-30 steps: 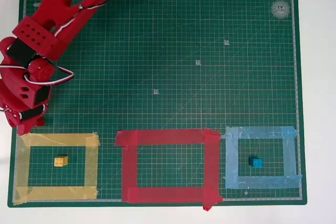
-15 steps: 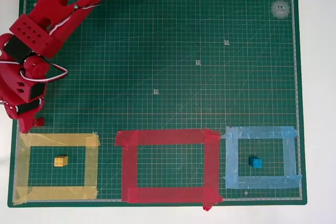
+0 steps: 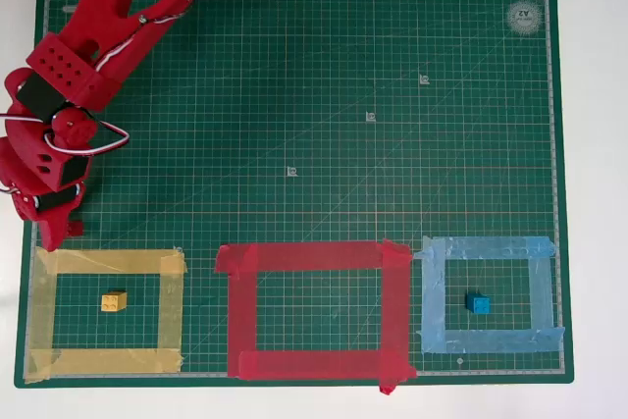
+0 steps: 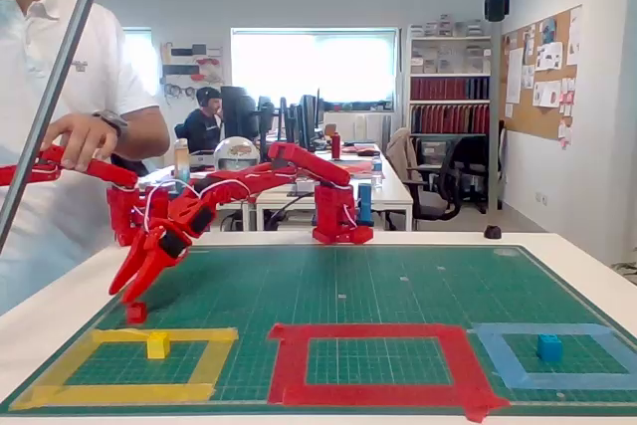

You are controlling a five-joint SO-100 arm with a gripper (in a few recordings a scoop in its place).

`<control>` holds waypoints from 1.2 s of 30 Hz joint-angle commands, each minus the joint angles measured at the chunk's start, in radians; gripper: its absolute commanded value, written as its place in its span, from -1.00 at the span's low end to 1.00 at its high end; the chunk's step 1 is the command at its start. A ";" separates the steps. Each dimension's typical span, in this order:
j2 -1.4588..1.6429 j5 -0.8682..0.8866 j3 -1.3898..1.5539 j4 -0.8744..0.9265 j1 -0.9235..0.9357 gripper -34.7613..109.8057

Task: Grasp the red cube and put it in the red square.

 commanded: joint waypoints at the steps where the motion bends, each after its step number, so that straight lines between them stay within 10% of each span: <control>1: 0.032 -0.015 -0.066 -0.041 0.020 -0.19; 36: -0.035 -0.038 -0.181 -0.164 -0.040 -0.18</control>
